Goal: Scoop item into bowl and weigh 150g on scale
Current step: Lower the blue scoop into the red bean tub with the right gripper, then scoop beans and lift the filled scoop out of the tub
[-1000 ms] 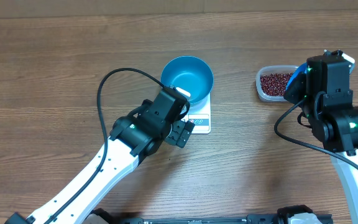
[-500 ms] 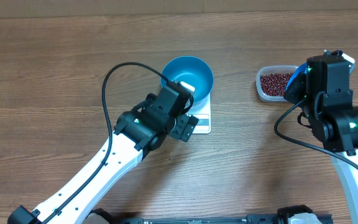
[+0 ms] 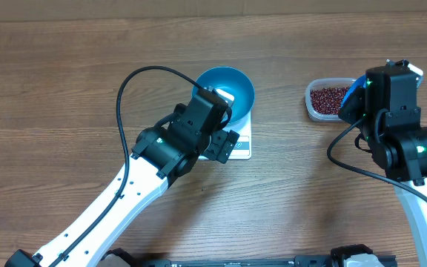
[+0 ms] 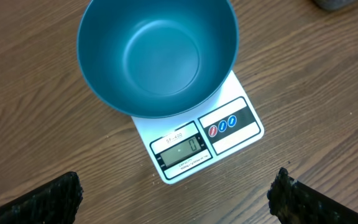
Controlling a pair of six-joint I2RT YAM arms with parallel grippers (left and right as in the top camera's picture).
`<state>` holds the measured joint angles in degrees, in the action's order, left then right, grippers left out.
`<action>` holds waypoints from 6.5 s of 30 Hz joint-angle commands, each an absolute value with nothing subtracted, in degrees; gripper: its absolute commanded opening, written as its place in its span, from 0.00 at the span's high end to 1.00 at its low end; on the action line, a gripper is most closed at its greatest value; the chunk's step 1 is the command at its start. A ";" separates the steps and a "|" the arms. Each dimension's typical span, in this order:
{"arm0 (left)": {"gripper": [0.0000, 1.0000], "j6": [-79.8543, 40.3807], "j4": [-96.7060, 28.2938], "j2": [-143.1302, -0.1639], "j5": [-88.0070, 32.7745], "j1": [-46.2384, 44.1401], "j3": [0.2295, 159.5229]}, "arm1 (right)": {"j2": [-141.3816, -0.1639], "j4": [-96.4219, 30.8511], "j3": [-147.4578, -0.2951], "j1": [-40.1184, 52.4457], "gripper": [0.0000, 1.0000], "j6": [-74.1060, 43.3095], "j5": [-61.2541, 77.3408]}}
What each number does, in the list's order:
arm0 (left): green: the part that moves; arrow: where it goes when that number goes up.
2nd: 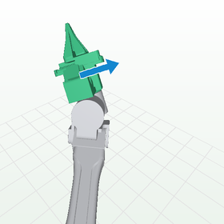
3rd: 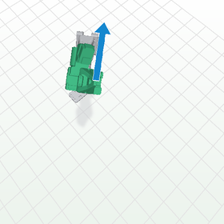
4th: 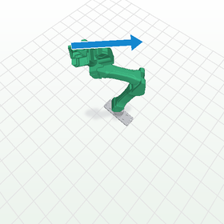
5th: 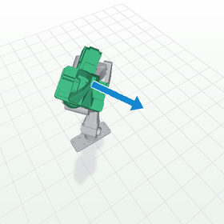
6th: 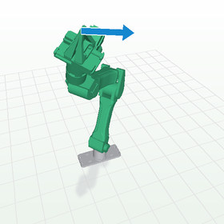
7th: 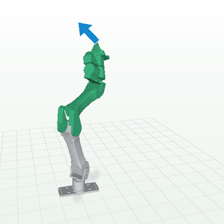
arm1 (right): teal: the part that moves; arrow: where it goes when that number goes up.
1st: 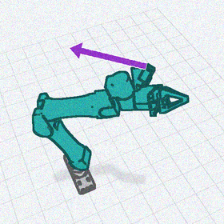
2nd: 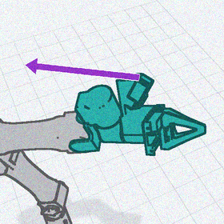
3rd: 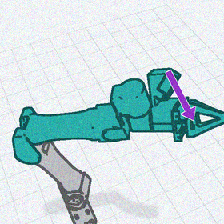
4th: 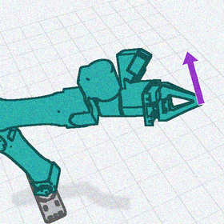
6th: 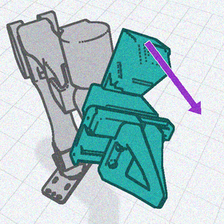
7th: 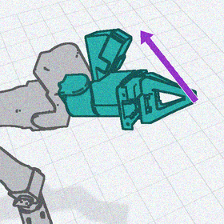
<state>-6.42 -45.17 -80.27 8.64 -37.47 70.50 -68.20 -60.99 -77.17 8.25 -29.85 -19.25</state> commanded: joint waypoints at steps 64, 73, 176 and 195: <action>0.00 -8.95 -45.69 -76.86 6.57 -32.25 71.50 | -101.49 -57.25 -87.72 7.75 0.96 -1.17 -30.06; 0.00 -8.95 -45.87 -76.86 6.57 -32.25 71.50 | -103.20 -56.73 -87.70 7.75 0.96 -1.21 -31.90; 0.01 -9.02 -46.72 -76.86 6.50 -32.25 71.50 | -103.53 -62.11 -82.06 -32.03 0.96 7.62 62.28; 0.00 -9.04 -46.72 -76.86 6.35 -32.25 71.50 | -103.53 -62.04 -82.06 -32.01 0.96 7.99 72.40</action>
<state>-10.13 -46.76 -77.78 7.07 -32.25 70.50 -103.57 -62.35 -82.15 -31.83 6.72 66.13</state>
